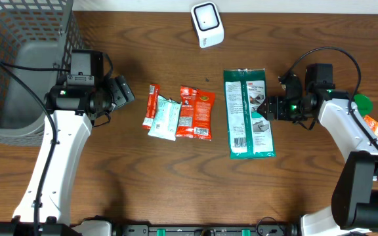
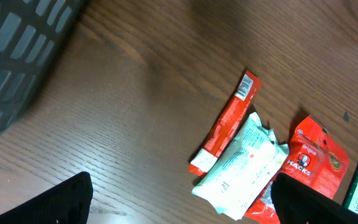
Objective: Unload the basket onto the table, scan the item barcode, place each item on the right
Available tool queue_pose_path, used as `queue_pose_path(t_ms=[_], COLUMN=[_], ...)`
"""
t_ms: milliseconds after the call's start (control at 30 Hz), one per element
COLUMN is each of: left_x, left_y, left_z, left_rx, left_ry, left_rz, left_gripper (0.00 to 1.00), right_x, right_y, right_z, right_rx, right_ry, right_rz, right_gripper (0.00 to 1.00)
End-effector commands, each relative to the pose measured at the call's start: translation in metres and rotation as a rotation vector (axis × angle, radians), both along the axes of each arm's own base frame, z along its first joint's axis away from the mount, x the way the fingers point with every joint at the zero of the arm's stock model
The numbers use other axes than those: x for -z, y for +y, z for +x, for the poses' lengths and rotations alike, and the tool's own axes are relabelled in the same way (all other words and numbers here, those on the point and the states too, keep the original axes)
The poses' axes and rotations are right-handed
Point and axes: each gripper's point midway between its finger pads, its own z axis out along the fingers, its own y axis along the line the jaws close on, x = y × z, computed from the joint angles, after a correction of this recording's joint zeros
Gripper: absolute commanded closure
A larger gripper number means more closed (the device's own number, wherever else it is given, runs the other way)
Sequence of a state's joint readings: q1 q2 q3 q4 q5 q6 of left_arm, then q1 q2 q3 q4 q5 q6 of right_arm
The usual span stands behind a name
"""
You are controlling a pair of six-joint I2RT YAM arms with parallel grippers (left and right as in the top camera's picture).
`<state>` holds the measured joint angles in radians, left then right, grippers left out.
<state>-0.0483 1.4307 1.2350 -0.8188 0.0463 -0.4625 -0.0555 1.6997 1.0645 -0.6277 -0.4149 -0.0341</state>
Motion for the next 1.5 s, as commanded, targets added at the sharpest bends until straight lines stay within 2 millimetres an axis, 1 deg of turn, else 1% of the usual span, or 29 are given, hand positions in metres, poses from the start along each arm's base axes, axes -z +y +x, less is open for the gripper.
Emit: queue_pose_path(t_ms=[0,200,367,667,767,833,933,1000,1067,1100,1133,1267,1367,1467], left_x=[-0.002,-0.002,-0.002,-0.002,-0.005,-0.004,-0.004,-0.002,0.002,0.004,0.006,0.007,0.009,0.016], left_y=[0.003,0.003,0.003,0.003,0.001,-0.015,-0.050,-0.067,-0.079,-0.086,-0.094,-0.131,-0.159,-0.185], left_z=[0.002,0.002,0.002,0.002,0.007,0.003,-0.005,-0.011,-0.016,-0.019,-0.021,-0.029,-0.027,-0.025], left_rx=[0.007,0.007,0.007,0.007,0.006,0.051,0.146,0.192,0.228,0.249,0.273,0.385,0.441,0.460], left_ry=[-0.004,-0.004,-0.004,-0.004,-0.030,-0.011,0.018,0.034,0.050,0.055,0.059,0.056,0.026,0.010], left_rz=[0.019,0.019,0.019,0.019,0.007,-0.076,-0.246,-0.300,-0.302,-0.302,-0.301,-0.297,-0.267,-0.245], left_gripper=[0.08,0.08,0.08,0.08,0.08,0.08,0.09,0.33,0.66,0.89,0.93,0.93,0.93,0.93], right_x=[0.003,0.005,0.008,0.008,0.009,0.009,0.009,0.009,0.008,0.008,0.008,0.006,0.006,0.008], right_y=[0.003,0.000,-0.009,-0.009,-0.009,-0.009,-0.009,-0.009,-0.009,-0.009,-0.008,-0.002,-0.001,-0.001], right_z=[-0.003,-0.005,-0.004,-0.003,-0.006,-0.006,-0.006,-0.005,-0.004,-0.004,-0.005,-0.006,-0.008,-0.012], right_rx=[-0.014,-0.009,0.008,0.007,0.007,0.008,0.008,0.008,0.009,0.011,0.011,0.000,-0.002,-0.002], right_ry=[0.008,0.017,0.020,0.018,0.030,0.031,0.028,0.025,0.023,0.024,0.024,0.025,0.034,0.052], right_rz=[0.007,-0.011,-0.066,-0.066,-0.065,-0.065,-0.064,-0.064,-0.063,-0.062,-0.061,-0.025,-0.020,-0.019], right_gripper=[0.20,0.20,0.19,0.22,0.22,0.22,0.22,0.21,0.21,0.21,0.21,0.21,0.22,0.21])
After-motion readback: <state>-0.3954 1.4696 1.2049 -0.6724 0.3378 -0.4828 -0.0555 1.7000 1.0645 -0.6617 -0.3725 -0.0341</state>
